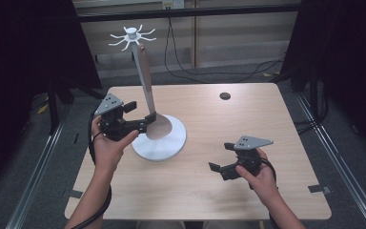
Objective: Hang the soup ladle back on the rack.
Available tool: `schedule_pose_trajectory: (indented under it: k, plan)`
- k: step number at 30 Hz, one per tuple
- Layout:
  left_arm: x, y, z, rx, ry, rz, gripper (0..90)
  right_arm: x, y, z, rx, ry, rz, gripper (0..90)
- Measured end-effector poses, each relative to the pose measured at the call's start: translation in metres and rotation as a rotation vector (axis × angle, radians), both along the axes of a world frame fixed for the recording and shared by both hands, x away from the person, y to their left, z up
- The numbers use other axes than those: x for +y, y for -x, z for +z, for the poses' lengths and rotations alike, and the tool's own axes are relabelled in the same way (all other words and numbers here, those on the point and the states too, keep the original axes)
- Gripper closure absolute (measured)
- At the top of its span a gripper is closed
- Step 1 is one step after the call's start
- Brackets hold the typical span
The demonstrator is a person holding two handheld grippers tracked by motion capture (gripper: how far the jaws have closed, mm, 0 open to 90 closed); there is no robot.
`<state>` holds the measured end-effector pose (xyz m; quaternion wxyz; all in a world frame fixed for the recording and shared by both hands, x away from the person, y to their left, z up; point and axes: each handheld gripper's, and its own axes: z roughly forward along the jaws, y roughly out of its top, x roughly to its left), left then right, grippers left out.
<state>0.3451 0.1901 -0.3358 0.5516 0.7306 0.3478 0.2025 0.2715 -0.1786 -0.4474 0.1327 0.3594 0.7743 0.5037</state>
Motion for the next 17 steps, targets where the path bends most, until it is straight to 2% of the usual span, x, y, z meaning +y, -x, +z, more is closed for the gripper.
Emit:
schedule_pose_trajectory:
  k: [5, 11, 14, 17]
  plan:
    - [0.002, 0.004, -0.008, -0.004, -0.01, 0.001, 10.1, -0.001, 0.0, 0.0, -0.001, 0.003, -0.003, 3.7]
    - [0.003, 0.007, -0.02, 0.011, -0.011, 0.014, 9.3, -0.002, 0.001, -0.001, -0.004, 0.007, -0.005, 3.7]
    - [0.004, 0.008, -0.024, 0.017, -0.018, 0.022, 9.0, -0.002, 0.001, 0.0, -0.004, 0.006, -0.005, 3.7]
    - [0.005, 0.009, -0.024, 0.016, -0.025, 0.009, 9.0, -0.002, 0.001, 0.0, -0.005, 0.008, -0.001, 3.7]
